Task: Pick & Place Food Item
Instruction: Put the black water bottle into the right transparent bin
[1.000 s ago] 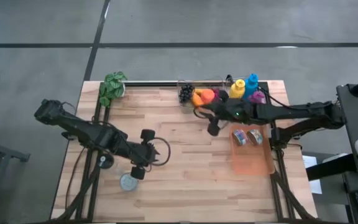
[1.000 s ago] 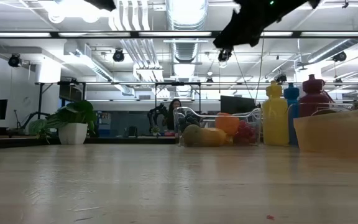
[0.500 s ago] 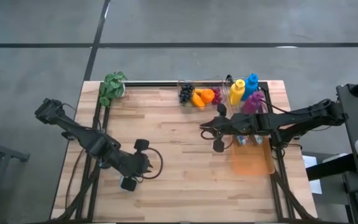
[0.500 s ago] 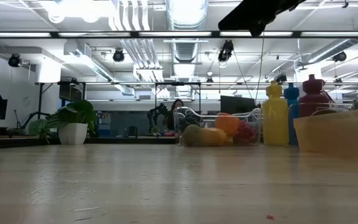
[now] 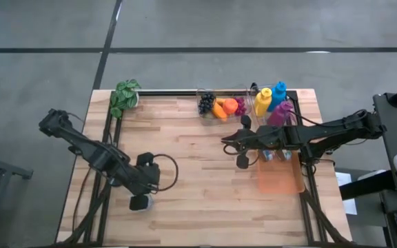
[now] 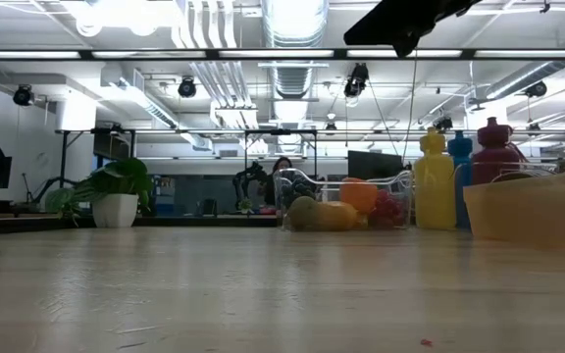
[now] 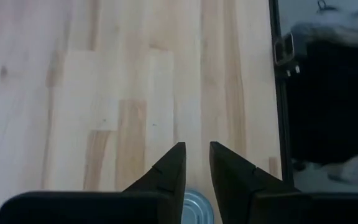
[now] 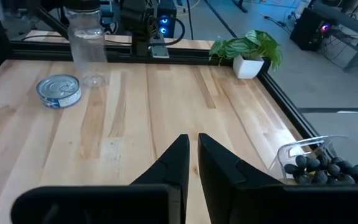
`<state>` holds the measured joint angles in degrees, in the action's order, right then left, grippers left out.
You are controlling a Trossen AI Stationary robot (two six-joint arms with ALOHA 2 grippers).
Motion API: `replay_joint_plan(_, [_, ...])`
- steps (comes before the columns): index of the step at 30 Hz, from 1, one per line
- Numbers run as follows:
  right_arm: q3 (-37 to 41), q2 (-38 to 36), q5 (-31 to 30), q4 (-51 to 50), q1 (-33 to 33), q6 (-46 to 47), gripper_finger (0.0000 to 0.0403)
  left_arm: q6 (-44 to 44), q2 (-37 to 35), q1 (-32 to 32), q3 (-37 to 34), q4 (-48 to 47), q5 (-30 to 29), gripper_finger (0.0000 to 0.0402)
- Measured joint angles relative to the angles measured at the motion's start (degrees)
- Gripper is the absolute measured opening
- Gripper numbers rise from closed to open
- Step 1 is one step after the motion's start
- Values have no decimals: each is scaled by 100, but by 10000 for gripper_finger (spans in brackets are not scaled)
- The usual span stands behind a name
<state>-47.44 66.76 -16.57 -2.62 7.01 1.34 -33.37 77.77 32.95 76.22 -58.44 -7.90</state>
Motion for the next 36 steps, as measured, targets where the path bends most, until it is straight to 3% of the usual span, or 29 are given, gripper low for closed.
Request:
replay_joint_plan(9, [49, 0, -1, -1, 0, 7, 28, 307, 470, 78, -114, 79, 483, 76])
replay_joint_plan(17, [96, 0, -1, 9, -1, 17, 28, -757, 453, 70, 302, -1238, 606, 76])
replay_joint_plan(26, [107, 2, -1, 22, -2, 0, 28, -1605, 447, 72, 1485, -3076, 671, 76])
replay_joint_plan(36, [118, 7, 0, 104, -2, -154, 28, -1857, 88, 70, 1719, -3151, 1263, 76])
